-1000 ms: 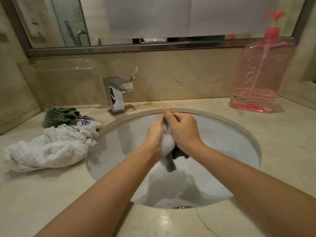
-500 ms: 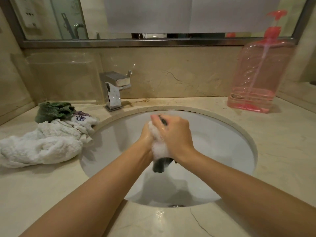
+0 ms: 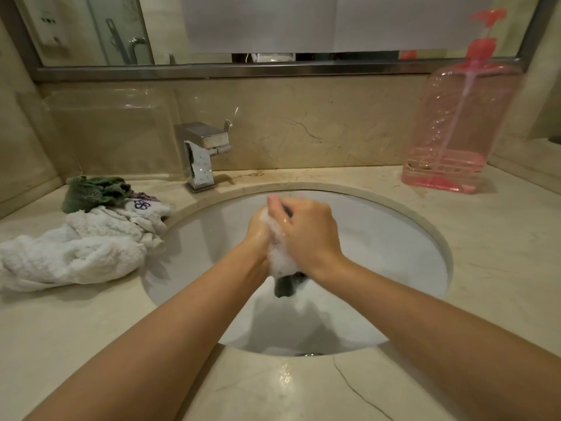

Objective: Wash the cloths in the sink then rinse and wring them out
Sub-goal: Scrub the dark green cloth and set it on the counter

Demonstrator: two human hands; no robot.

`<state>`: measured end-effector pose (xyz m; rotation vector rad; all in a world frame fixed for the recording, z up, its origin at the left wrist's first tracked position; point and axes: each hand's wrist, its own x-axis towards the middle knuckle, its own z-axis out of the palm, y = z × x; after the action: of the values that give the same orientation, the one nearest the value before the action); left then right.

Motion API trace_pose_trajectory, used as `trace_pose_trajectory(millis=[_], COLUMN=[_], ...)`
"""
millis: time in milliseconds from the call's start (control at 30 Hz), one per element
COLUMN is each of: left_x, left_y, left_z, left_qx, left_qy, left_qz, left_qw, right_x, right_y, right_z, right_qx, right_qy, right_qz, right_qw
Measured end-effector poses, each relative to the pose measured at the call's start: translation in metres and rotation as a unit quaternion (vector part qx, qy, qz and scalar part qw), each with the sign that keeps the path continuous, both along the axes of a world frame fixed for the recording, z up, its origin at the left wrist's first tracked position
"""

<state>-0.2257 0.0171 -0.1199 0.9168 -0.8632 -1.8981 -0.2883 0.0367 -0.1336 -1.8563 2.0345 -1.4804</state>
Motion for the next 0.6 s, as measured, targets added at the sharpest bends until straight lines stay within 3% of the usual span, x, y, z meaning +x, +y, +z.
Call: trace_pose_trajectory(millis=[133, 300, 433, 533, 600], left_x=[0.002, 0.001, 0.005, 0.009, 0.015], left_y=[0.008, 0.002, -0.001, -0.004, -0.002], left_z=[0.009, 0.001, 0.01, 0.005, 0.005], left_qx=[0.027, -0.006, 0.047, 0.052, 0.06], left_qy=[-0.011, -0.019, -0.042, -0.043, -0.046], left_qz=[-0.037, -0.007, -0.056, -0.06, -0.066], left_qw=[0.999, 1.0, 0.996, 0.996, 0.995], right_x=[-0.013, -0.002, -0.02, -0.002, 0.006], right_y=[-0.011, -0.003, -0.02, -0.005, -0.005], right_z=[0.005, -0.005, 0.001, -0.008, -0.009], right_qx=[0.032, -0.07, 0.023, -0.087, -0.094], right_qy=[-0.046, 0.037, -0.006, 0.076, 0.107], right_qz=[-0.049, 0.024, -0.076, 0.005, 0.021], right_qw=[0.997, 0.997, 0.997, 0.993, 0.99])
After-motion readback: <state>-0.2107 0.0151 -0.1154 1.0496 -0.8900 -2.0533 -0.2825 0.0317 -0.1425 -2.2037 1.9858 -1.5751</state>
